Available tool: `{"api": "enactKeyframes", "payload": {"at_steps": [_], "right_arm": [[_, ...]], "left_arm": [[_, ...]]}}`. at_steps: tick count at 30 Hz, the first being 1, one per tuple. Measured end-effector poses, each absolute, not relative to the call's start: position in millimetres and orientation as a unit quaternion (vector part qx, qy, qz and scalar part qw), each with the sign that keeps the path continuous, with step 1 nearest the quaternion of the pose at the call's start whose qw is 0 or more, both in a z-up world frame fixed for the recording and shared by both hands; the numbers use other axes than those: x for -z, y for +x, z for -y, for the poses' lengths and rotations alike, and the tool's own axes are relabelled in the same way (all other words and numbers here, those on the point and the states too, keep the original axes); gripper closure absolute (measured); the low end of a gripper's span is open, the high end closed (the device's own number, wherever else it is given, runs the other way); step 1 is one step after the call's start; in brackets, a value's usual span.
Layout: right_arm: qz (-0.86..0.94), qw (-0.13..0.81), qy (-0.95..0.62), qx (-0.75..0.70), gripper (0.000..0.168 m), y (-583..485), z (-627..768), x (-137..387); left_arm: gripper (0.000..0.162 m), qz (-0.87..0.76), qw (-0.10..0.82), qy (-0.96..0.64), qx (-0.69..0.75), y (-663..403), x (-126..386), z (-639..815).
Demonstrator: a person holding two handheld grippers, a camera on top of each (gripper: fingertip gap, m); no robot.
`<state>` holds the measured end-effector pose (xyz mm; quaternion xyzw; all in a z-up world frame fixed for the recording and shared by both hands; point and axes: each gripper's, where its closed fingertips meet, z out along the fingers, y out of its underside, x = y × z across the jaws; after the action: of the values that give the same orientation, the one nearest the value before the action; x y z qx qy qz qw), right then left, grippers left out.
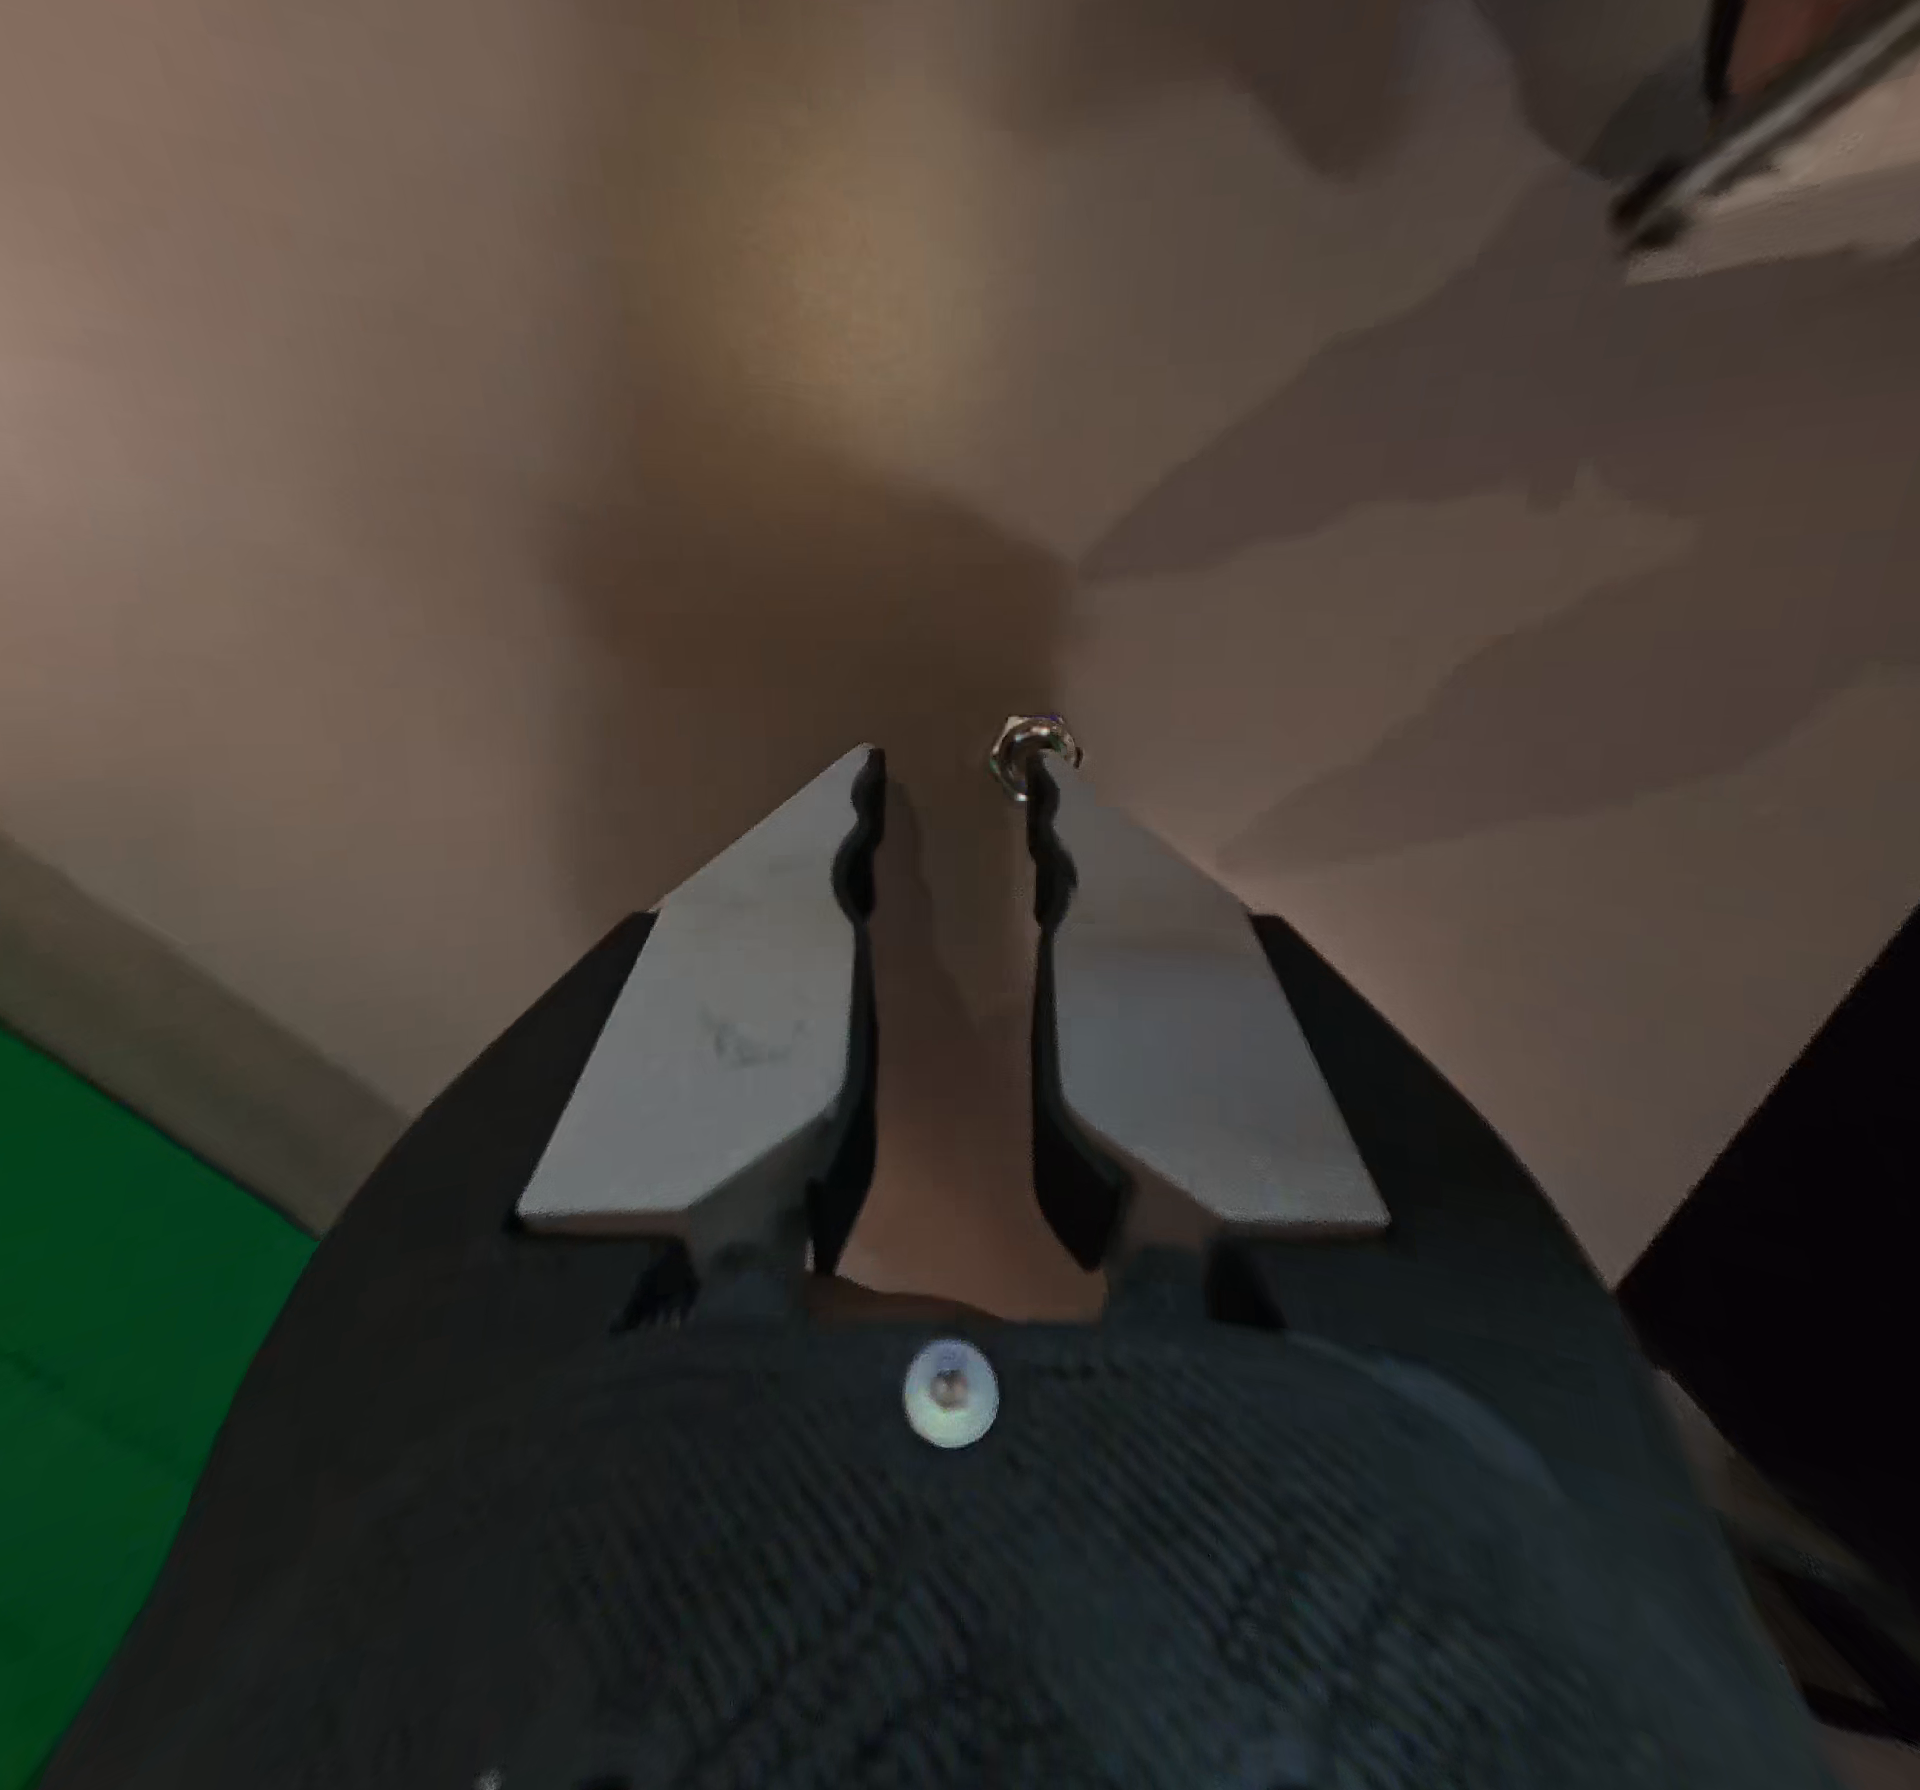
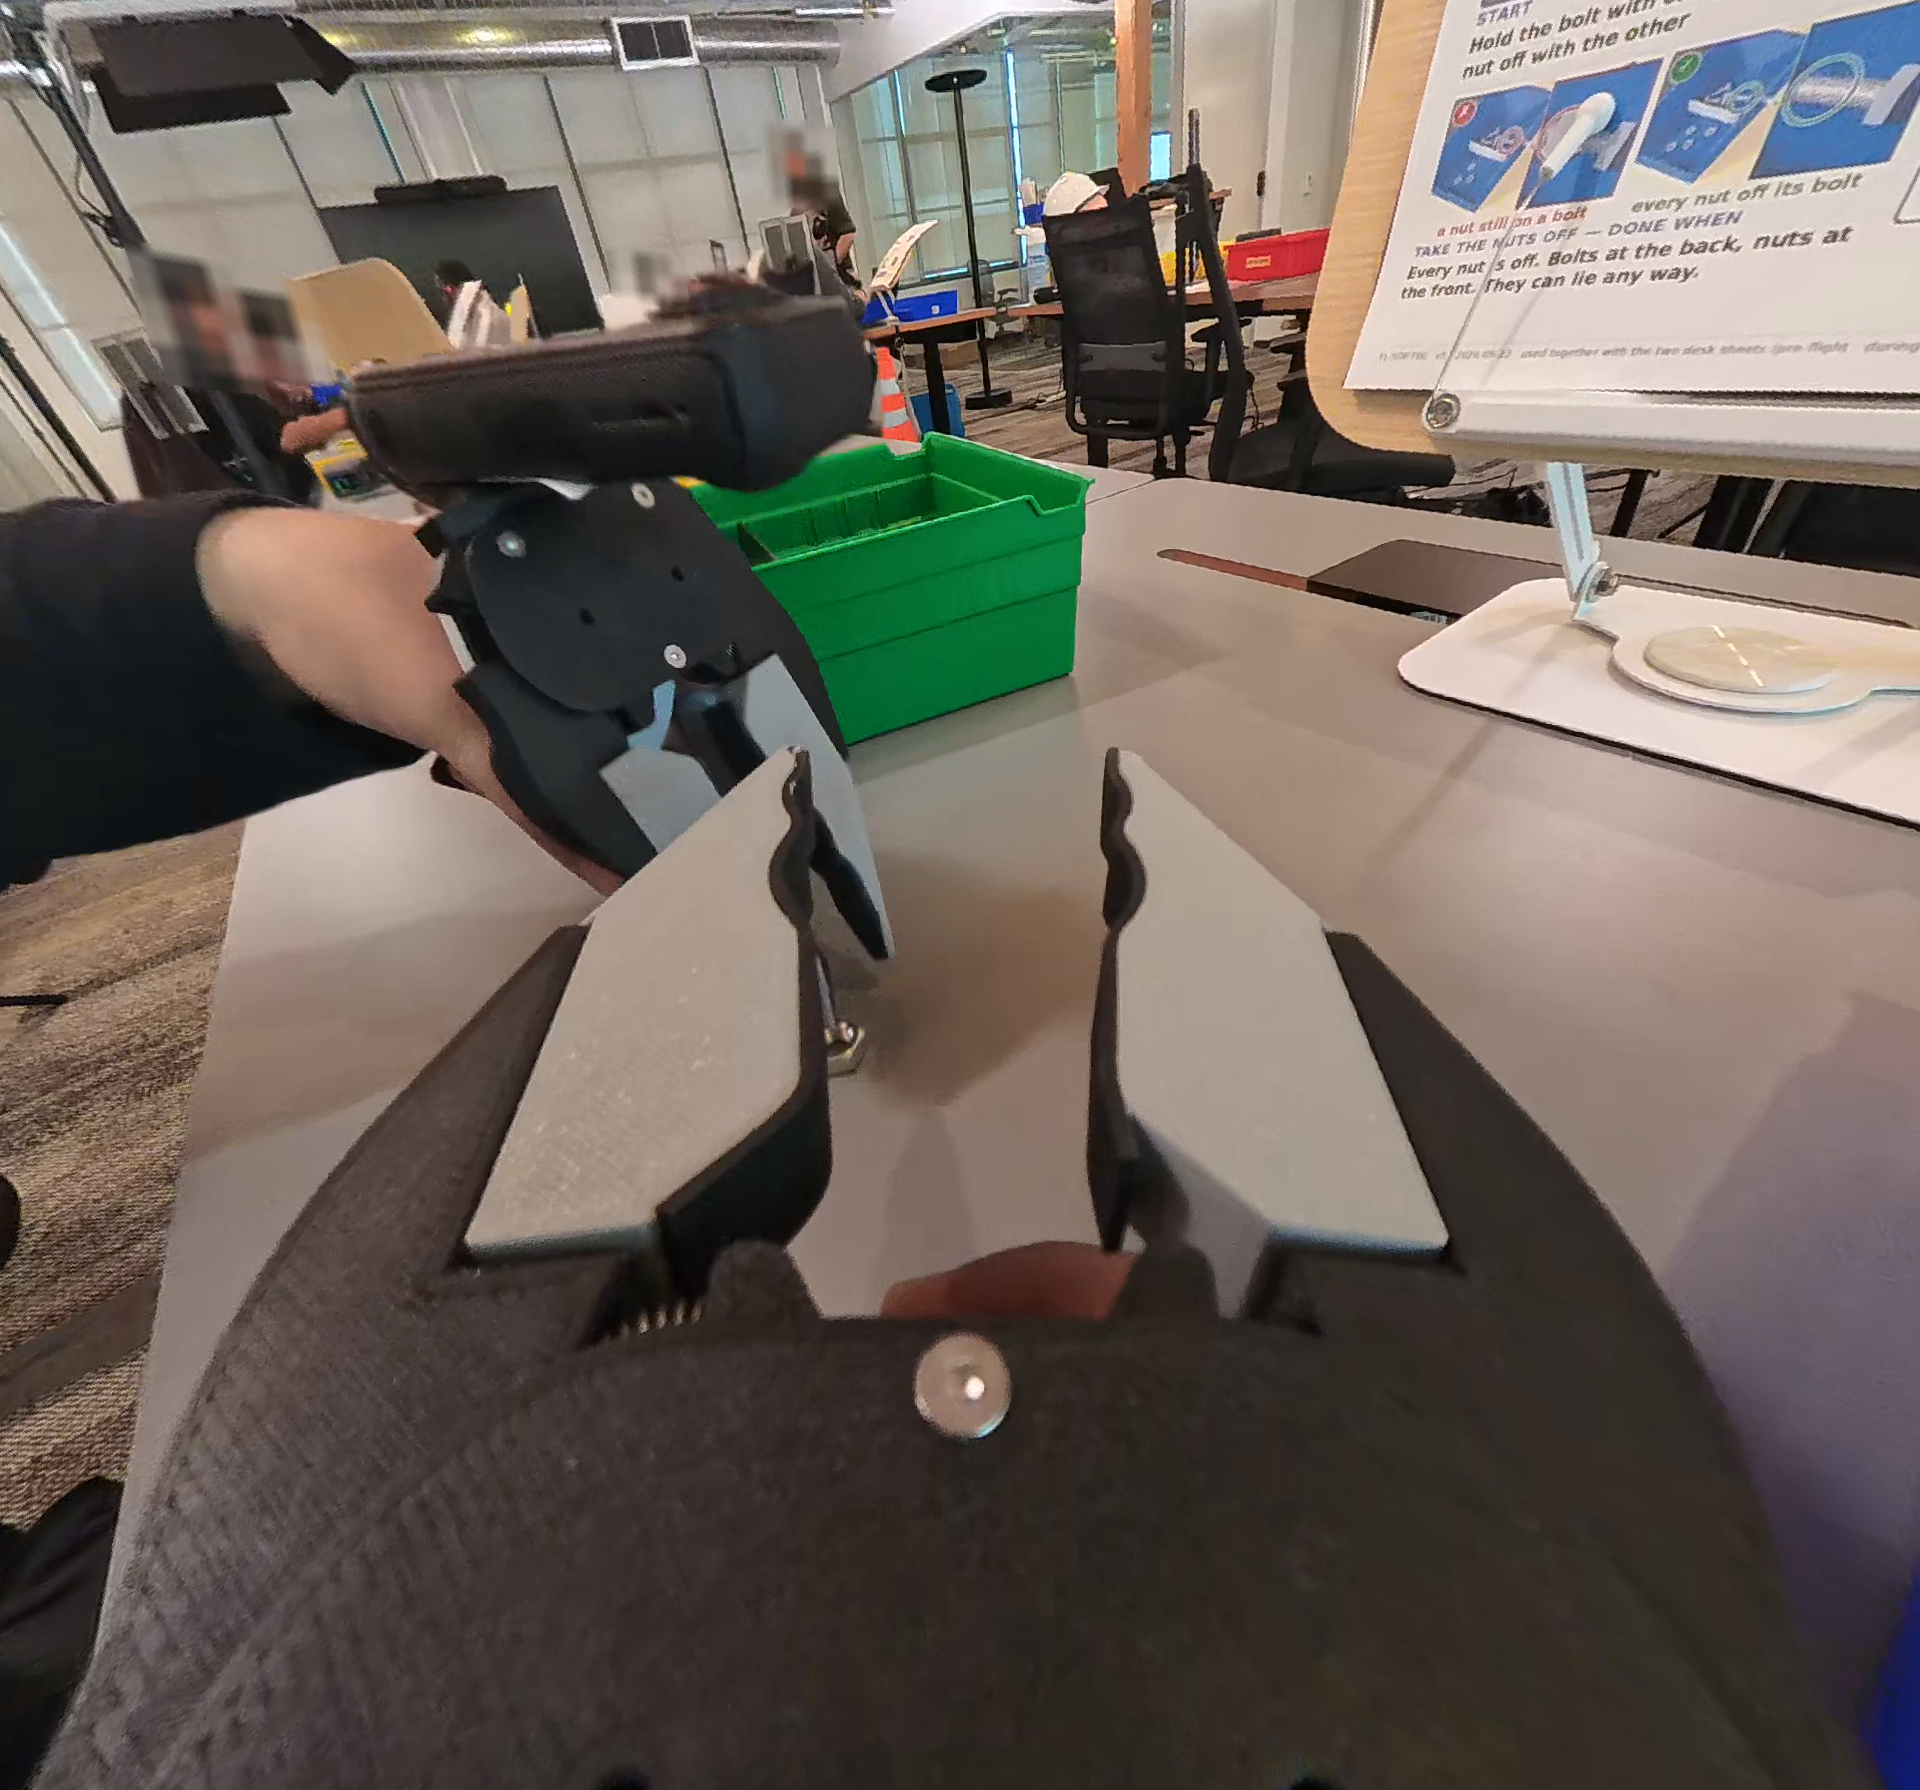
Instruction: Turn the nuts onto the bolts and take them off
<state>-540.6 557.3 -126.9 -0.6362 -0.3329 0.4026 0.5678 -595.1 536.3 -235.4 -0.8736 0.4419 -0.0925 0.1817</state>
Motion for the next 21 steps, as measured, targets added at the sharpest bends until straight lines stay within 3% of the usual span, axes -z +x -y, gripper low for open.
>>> {"api": "enactKeyframes", "payload": {"at_steps": [5, 11, 17, 21], "right_arm": [[0.335, 0.573, -0.634, -0.397, 0.116, -540, -557, 126], [0.341, 0.578, -0.627, -0.396, 0.116, -541, -553, 124], [0.389, 0.57, -0.617, -0.377, 0.115, -557, -545, 140], [0.399, 0.542, -0.637, -0.375, 0.11, -565, -551, 155]], "left_arm": [[0.133, -0.421, 0.241, -0.867, 0.112, -610, 196, -533], [0.132, -0.356, 0.377, -0.85, 0.089, -684, 121, -532], [0.133, -0.285, 0.471, -0.832, 0.069, -760, 105, -547], [0.132, -0.286, 0.483, -0.824, 0.075, -792, 107, -568]]}}
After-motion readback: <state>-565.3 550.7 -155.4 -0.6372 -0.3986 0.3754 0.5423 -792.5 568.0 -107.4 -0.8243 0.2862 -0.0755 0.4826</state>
